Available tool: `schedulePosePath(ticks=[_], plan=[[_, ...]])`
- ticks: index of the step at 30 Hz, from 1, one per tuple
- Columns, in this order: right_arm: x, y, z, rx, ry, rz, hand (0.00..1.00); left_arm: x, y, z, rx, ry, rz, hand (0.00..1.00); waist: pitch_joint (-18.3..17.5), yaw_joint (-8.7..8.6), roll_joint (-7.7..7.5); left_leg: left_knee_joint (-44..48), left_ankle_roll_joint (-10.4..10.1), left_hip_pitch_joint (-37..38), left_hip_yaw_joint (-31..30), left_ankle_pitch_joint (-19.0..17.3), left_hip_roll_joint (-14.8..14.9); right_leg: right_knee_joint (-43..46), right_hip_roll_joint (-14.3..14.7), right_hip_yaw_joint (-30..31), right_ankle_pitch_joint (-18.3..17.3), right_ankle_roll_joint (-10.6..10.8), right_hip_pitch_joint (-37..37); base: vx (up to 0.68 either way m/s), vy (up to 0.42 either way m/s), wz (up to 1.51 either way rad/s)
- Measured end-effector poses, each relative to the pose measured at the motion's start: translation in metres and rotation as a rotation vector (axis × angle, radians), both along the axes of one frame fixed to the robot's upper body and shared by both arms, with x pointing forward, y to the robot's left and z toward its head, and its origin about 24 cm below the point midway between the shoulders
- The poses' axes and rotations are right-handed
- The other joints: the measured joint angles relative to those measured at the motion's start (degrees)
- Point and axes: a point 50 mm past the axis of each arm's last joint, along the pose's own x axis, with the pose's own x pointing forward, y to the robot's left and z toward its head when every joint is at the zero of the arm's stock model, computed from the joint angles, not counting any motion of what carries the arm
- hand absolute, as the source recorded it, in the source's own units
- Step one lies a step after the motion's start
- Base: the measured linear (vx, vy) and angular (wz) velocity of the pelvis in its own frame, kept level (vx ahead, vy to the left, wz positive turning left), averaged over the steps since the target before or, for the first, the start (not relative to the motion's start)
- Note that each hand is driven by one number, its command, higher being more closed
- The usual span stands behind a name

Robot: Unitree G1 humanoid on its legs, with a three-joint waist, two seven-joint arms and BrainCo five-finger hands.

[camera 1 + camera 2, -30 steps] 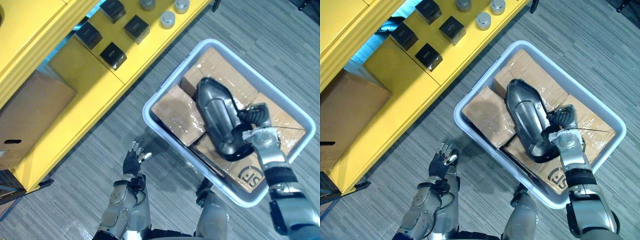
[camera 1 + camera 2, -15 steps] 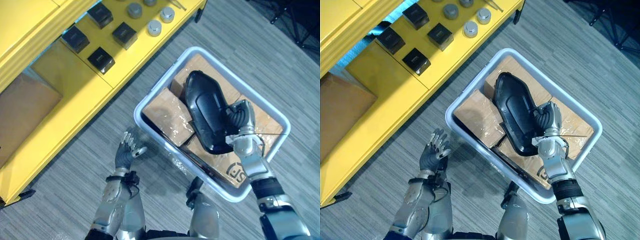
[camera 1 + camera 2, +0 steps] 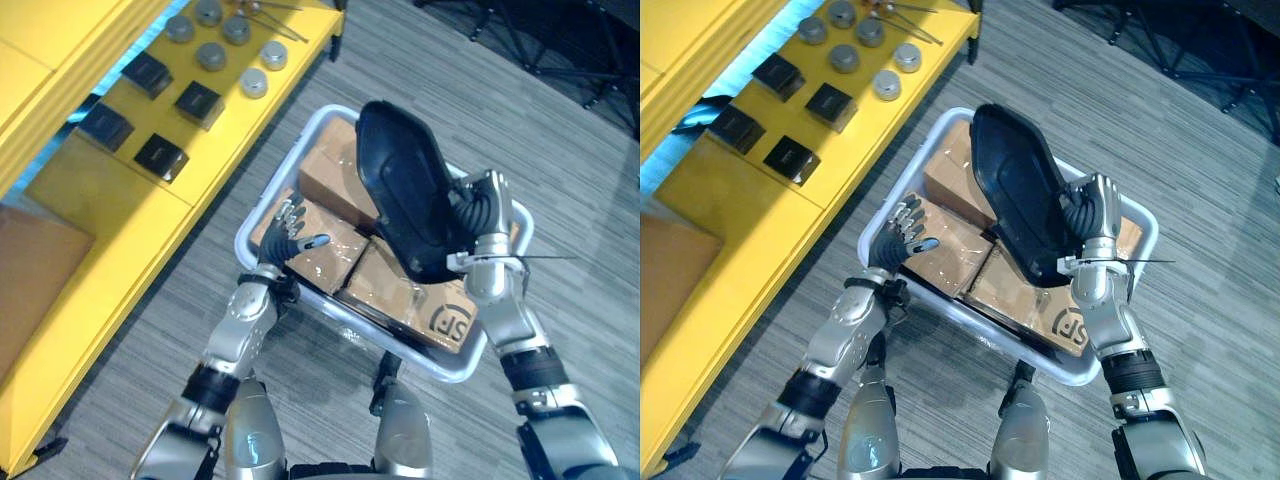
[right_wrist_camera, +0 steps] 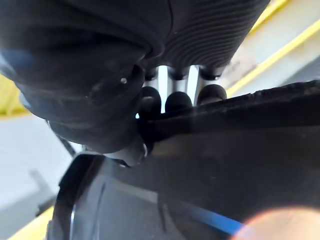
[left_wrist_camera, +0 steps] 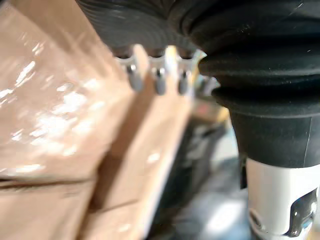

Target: Walk over and take plastic housings, then place them on the shelf

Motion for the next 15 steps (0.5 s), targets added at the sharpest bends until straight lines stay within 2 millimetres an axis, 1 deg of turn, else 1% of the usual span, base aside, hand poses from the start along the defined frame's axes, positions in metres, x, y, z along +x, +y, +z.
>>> schedulePosePath(ticks=[1,3,5,8,11,13,14,15], plan=[[0.001,0.004,0.007,-0.005,-0.027,0.019,1.00,0.005,-0.004,-0.002,0.024,0.021,-0.005,0.00,-0.01,-0.78,-0.01,-0.01,0.00,-0.06,0.09,0.00,0.07,0.00,0.06,0.09,0.06,-0.03,-0.19,0.00,-0.006,-0.11],[0.002,0.009,0.013,-0.007,-0.065,0.037,1.00,0.012,-0.008,-0.005,0.045,0.055,0.010,0.00,-0.02,-1.21,-0.03,0.00,0.00,-0.07,0.60,0.00,0.26,0.00,0.26,0.57,0.19,-0.03,-0.70,0.00,-0.011,-0.10],[0.002,0.014,0.016,-0.014,-0.079,0.058,1.00,0.014,-0.009,-0.008,0.028,0.086,0.033,0.00,-0.02,-1.95,-0.03,0.00,-0.01,-0.06,0.66,-0.01,0.26,0.00,0.26,0.64,0.20,-0.03,-0.72,0.00,-0.006,-0.03],[0.002,0.016,0.018,-0.017,-0.094,0.077,1.00,0.016,-0.011,-0.007,-0.001,0.103,0.047,0.00,-0.03,-2.05,-0.03,0.03,-0.01,-0.12,1.36,-0.02,0.22,0.00,0.27,1.50,0.50,-0.04,-1.54,0.00,-0.003,-0.10],[0.002,0.019,0.019,-0.013,-0.098,0.091,1.00,0.019,-0.011,-0.006,-0.077,0.129,0.056,0.00,-0.04,-2.37,-0.01,0.20,-0.01,-0.20,1.40,-0.02,0.19,0.00,0.27,1.69,0.58,-0.04,-1.68,0.00,-0.001,-0.02],[0.002,0.023,0.019,-0.017,-0.100,0.108,1.00,0.018,-0.015,-0.006,-0.137,0.138,0.040,0.00,-0.04,-2.63,-0.01,0.25,-0.01,-0.22,1.40,-0.03,0.18,0.00,0.27,1.72,0.61,0.01,-1.68,0.00,0.000,0.00],[0.002,0.031,0.017,-0.015,-0.096,0.136,1.00,0.017,-0.020,-0.004,-0.213,0.133,0.022,0.00,-0.04,-3.10,-0.01,0.33,0.00,-0.22,1.40,-0.03,0.17,0.01,0.27,1.79,0.61,0.03,-1.68,0.00,0.000,0.00],[0.002,0.035,0.016,-0.012,-0.093,0.148,1.00,0.017,-0.023,-0.003,-0.237,0.129,0.016,0.00,-0.04,-3.30,0.00,0.35,0.00,-0.22,1.40,-0.04,0.16,0.01,0.27,1.82,0.61,0.03,-1.69,0.00,0.000,0.00]])
